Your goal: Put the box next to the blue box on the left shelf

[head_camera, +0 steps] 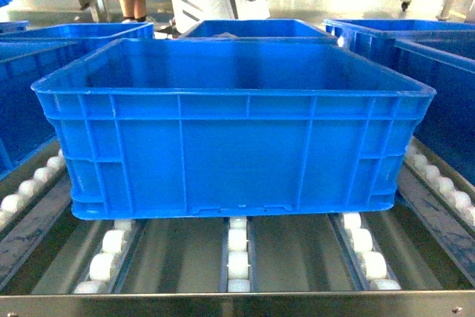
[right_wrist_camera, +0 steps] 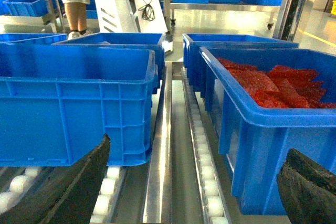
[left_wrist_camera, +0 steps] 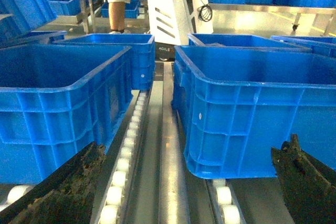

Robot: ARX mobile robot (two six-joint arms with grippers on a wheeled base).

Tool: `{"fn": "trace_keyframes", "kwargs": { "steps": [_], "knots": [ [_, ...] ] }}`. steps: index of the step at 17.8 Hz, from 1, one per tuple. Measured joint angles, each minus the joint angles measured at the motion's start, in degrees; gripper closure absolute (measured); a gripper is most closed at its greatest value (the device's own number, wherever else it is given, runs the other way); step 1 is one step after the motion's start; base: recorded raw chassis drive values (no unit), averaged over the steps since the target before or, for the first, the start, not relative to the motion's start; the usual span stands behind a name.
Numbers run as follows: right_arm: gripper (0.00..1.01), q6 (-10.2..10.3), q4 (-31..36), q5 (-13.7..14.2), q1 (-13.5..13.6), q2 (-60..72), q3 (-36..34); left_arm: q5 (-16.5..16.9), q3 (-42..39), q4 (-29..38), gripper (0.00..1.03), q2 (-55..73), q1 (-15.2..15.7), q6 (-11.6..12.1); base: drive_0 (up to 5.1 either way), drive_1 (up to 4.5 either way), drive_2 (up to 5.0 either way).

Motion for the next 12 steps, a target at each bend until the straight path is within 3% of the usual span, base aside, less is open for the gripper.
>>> {"fn": "trace_keyframes", "kwargs": {
  "steps": [12],
  "knots": [
    [0.03,0.0,0.0,0.0,0.0,0.0,0.0,0.0,0.0,-0.02,0.05,0.0,0.0,-0.02,0.0,0.0,0.0]
  ]
}}
